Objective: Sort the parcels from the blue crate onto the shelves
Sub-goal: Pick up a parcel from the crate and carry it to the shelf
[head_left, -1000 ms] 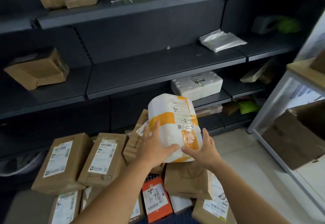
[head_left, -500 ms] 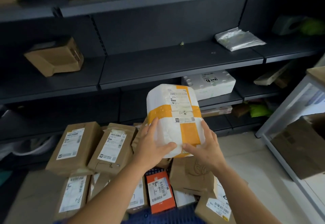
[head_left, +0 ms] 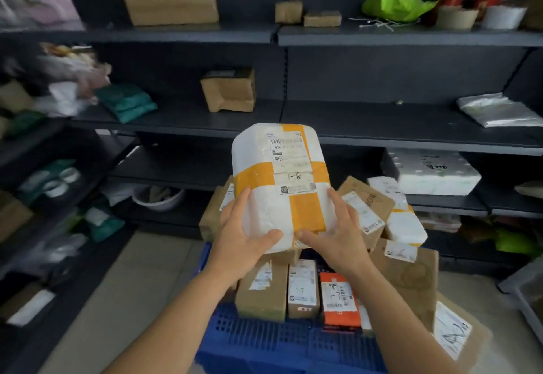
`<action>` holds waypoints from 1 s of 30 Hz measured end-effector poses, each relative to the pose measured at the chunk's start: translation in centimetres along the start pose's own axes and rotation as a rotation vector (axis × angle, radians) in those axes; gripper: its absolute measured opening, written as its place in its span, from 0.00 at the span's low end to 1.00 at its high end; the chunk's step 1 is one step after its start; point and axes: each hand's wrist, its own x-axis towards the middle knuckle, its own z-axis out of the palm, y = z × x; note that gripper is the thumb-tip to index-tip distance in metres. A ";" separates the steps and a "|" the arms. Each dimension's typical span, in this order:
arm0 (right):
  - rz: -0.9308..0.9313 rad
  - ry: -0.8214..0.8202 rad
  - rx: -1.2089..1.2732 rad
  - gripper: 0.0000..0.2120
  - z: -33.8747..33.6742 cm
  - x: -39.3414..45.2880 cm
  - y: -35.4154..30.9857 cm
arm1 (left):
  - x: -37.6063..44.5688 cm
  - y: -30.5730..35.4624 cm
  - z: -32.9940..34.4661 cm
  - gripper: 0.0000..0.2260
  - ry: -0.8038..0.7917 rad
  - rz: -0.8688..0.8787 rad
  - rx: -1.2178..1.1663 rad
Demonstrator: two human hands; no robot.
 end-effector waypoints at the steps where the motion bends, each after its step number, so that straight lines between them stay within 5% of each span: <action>1: -0.026 -0.021 0.004 0.50 1.6 -0.8 -1.4 | -1.3 -0.6 -2.1 0.42 0.028 -0.013 -0.005; 16: -0.336 -0.422 0.070 0.50 24.7 -18.7 -20.1 | -24.2 -11.8 -29.8 0.42 0.482 -0.205 0.014; 30: -0.599 -0.814 0.021 0.50 40.3 -33.2 -31.7 | -42.5 -19.4 -43.3 0.42 0.875 -0.442 -0.066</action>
